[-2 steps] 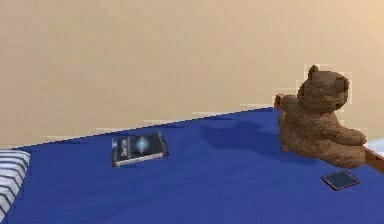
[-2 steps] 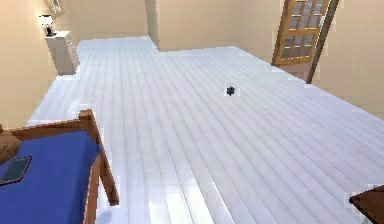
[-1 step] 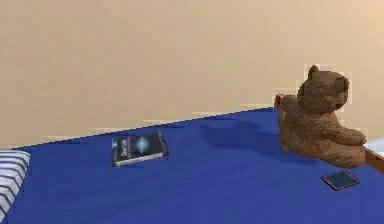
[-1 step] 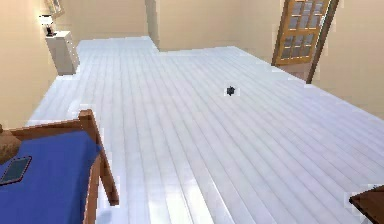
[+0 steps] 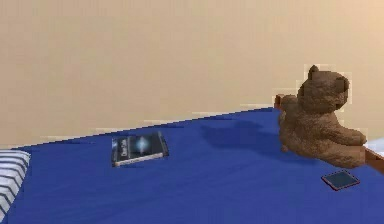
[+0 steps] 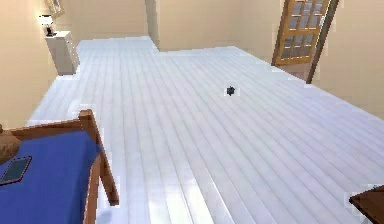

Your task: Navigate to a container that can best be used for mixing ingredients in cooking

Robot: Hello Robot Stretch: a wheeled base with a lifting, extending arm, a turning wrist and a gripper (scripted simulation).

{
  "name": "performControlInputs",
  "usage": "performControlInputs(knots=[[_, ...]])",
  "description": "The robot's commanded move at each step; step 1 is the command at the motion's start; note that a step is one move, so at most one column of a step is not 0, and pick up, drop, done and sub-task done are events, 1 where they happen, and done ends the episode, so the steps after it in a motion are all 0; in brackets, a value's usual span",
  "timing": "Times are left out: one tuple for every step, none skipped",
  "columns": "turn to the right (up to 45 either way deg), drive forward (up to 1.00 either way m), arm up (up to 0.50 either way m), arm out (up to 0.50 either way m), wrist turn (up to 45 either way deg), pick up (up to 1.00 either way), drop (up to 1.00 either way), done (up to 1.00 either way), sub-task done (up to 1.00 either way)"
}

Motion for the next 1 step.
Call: performControlInputs(knots=[[3.0,0.00,0.00,0.00,0.0,0.00,0.00,0.00,0.00]])
